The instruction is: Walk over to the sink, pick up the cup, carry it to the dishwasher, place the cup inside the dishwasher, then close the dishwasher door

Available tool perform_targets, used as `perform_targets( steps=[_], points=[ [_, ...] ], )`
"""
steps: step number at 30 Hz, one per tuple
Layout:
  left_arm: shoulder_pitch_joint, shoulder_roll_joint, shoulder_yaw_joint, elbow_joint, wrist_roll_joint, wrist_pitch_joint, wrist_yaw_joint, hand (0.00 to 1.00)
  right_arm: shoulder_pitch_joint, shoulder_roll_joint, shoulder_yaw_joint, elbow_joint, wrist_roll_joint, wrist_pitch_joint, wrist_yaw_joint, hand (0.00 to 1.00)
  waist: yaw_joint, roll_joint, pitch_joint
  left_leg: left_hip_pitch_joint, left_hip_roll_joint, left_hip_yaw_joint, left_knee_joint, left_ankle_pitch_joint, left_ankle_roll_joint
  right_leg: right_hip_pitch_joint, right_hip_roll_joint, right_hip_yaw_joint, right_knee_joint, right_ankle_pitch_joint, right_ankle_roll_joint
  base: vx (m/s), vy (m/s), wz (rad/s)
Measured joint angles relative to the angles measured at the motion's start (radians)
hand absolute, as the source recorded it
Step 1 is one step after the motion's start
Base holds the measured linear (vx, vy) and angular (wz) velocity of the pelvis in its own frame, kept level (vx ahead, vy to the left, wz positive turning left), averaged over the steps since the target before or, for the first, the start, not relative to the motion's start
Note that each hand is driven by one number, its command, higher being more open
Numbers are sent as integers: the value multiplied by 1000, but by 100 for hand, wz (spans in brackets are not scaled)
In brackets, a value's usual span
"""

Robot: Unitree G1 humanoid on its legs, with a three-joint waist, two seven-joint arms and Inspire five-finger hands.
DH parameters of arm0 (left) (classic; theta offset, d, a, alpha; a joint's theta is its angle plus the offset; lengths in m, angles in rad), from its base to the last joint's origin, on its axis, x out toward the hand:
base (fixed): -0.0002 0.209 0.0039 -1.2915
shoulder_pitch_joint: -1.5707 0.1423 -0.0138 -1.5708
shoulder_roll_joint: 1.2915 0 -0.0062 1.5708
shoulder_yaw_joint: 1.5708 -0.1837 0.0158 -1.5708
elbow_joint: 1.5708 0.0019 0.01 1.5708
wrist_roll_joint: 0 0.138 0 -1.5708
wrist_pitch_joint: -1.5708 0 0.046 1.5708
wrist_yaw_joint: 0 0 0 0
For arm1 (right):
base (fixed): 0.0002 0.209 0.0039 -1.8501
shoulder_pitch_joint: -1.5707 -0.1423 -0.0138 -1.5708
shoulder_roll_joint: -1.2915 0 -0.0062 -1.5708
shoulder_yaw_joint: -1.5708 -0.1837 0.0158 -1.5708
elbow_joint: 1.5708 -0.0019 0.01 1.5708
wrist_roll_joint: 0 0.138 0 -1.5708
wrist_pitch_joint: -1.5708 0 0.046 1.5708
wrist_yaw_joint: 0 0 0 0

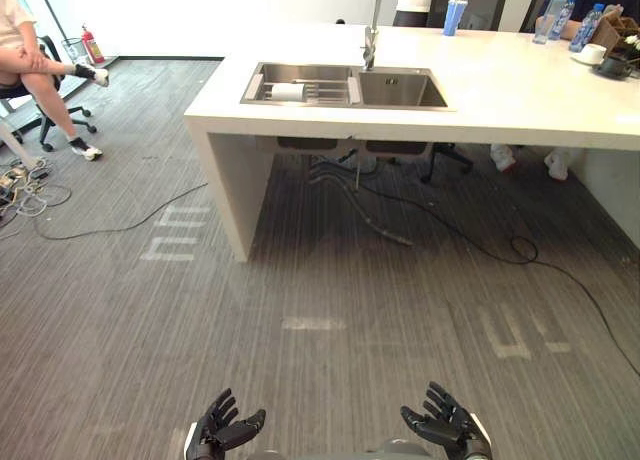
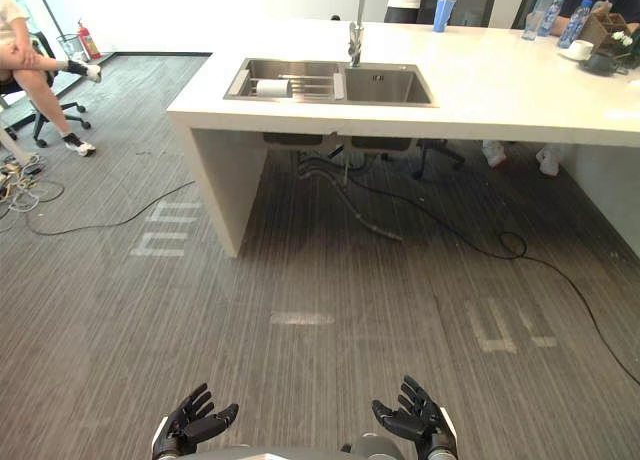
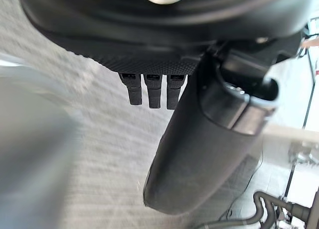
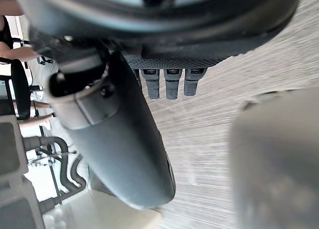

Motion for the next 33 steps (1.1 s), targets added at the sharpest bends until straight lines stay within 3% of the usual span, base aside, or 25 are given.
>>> perform_targets(
  steps=[2, 4, 5, 6, 7, 8, 9, 10, 11, 12, 13, 14, 16, 18, 21, 22, 24, 25, 26, 27, 29, 30, 31, 32, 33],
  points=[
    [-9, 0, -10, -34, 0, -14, 3, 90, 0, -3, 4, -23, 13, -1, -2, 90, 2, -5, 17, -76, -36, 59, -63, -7, 8, 71, -13, -2, -68, 1, 3, 483, -9, 9],
    [-28, -2, -20, -77, -9, -44, 19, 90, 0, -21, 29, -36, 30, -7, -12, 90, 29, -31, 39, -215, -106, 109, -148, 13, 11, 163, -57, 10, -134, 2, 4, 507, 50, -9],
    [-27, -3, -40, -111, -20, -58, 33, 90, 1, -26, 57, -40, 35, -12, -17, 90, 49, -29, 49, -273, -111, 110, -189, 54, -8, 192, -65, 19, -140, 1, 5, 610, 147, -48],
    [-15, 5, -80, -190, -37, -66, 57, 90, 6, -46, 98, -48, 35, -14, -18, 90, 77, -24, 48, -324, -105, 128, -311, 155, -19, 235, -64, 40, -145, -16, 37, 634, 181, -56],
    [-9, 15, -100, -227, -42, -70, 67, 90, 11, -47, 113, -57, 35, -14, -18, 90, 91, -22, 44, -330, -100, 140, -351, 205, -11, 257, -67, 58, -147, -31, 59, 569, 207, -76],
    [8, 31, -133, -288, -59, -81, 76, 90, 20, -48, 132, -72, 35, -15, -19, 90, 116, -18, 20, -332, -94, 154, -387, 247, 9, 273, -71, 89, -145, -72, 77, 541, 259, -83],
    [14, 51, -157, -342, -76, -88, 84, 90, 14, -41, 143, -73, 35, -12, -25, 90, 126, -17, 5, -340, -111, 139, -351, 305, 101, 281, -83, 125, -95, -108, 93, 682, 342, -33],
    [-13, 78, -188, -367, -95, -86, 92, 90, -2, -19, 137, -72, 37, -7, -41, 90, 93, -53, -4, -325, -157, 138, -330, 245, 110, 237, -132, 153, 63, -91, 80, 816, 388, 19],
    [-32, 88, -226, -444, -111, -86, 93, 90, -1, -10, 138, -87, 39, 0, -40, 90, 87, -78, -2, -291, -200, 143, -350, 213, 115, 133, -176, 219, 292, -6, 107, 651, 303, 56],
    [-33, 88, -235, -492, -121, -87, 90, 90, 2, -5, 139, -92, 38, 1, -37, 90, 86, -86, -1, -271, -218, 142, -359, 196, 120, 83, -186, 256, 399, 69, 123, 757, 338, 31],
    [-27, 88, -241, -612, -154, -86, 90, 90, 2, 9, 139, -96, 34, 2, -35, 90, 82, -93, 0, -203, -253, 132, -385, 156, 119, -28, -199, 306, 624, 141, 155, 493, 225, 17],
    [-23, 88, -240, -655, -166, -86, 91, 90, 5, 14, 139, -96, 34, 2, -34, 90, 82, -91, 1, -163, -265, 129, -400, 142, 118, -60, -201, 304, 684, 137, 148, 608, 244, 14],
    [-17, 88, -229, -793, -193, -88, 119, 90, 36, 24, 161, -104, 35, 1, -37, 90, 78, -61, 6, -10, -286, 102, -479, 103, 109, -146, -188, 245, 756, 95, 118, 561, 169, 28],
    [-28, 100, -215, -906, -197, -111, 158, 90, 59, 30, 185, -107, 36, 2, -31, 90, 66, -49, 5, 87, -294, 56, -553, 87, 97, -237, -166, 158, 698, 45, 97, 587, 99, 58],
    [-74, 123, -179, -1022, -191, -151, 239, 90, 86, 33, 170, -137, 35, -14, -26, 90, 36, -50, 4, 181, -294, -43, -616, 69, 79, -355, -137, 68, 386, 37, 95, 620, -3, 96],
    [-87, 130, -162, -1038, -188, -152, 275, 90, 88, 31, 164, -131, 36, -13, -26, 90, 17, -50, 4, 214, -294, -88, -619, 54, 55, -382, -124, 76, 264, 60, 104, 626, -101, 109],
    [-84, 123, -131, -1057, -187, -149, 307, 90, 100, 34, 172, -127, 35, -12, -24, 90, 4, -53, 1, 274, -289, -127, -620, 24, 4, -404, -100, 117, 133, 151, 88, 668, -153, 99],
    [-72, 118, -124, -1066, -181, -145, 306, 90, 109, 36, 183, -124, 34, -7, -22, 90, -1, -64, -7, 310, -287, -148, -607, 6, -27, -397, -95, 120, 92, 282, 37, 587, -186, 73],
    [-63, 103, -127, -1065, -159, -136, 302, 90, 111, 26, 190, -122, 34, -1, -22, 90, -3, -57, -19, 326, -275, -153, -593, -1, -39, -386, -92, 106, 116, 274, 1, 728, -213, 64],
    [-28, 73, -145, -1080, -139, -112, 298, 90, 103, -15, 199, -123, 33, 7, -12, 90, 4, -11, -38, 315, -225, -149, -536, 6, -49, -357, -62, 79, 112, 256, -17, 696, -190, 35],
    [-21, 48, -176, -1088, -83, -80, 279, 90, 66, -54, 210, -128, 33, 15, -17, 90, 3, 17, -32, 253, -183, -144, -360, 86, -65, -282, -27, 63, 60, 242, -32, 632, -176, 17],
    [-22, 49, -202, -1088, -50, -54, 251, 90, 60, -69, 211, -138, 34, 20, -17, 90, 4, 19, -27, 173, -163, -138, -162, 222, -54, -201, -12, 71, -20, 237, -37, 558, -148, -4],
    [-22, 66, -233, -1089, -9, -46, 215, 90, 57, -72, 216, -147, 36, 26, -17, 90, 20, 19, -25, 105, -125, -120, -20, 226, -45, -120, 2, 86, -98, 237, -36, 615, -143, -19],
    [-22, 80, -247, -1092, 11, -46, 196, 90, 54, -77, 215, -148, 38, 29, -18, 90, 26, 20, -25, 79, -107, -108, 21, 205, -39, -89, 7, 95, -126, 237, -36, 517, -109, -51],
    [-26, 122, -277, -1108, 37, -47, 134, 90, 38, -84, 215, -141, 58, 52, -19, 90, 33, 16, -29, -3, -70, -87, 9, 136, -30, -42, 8, 121, -178, 237, -36, 371, -81, -48]
  ],
)
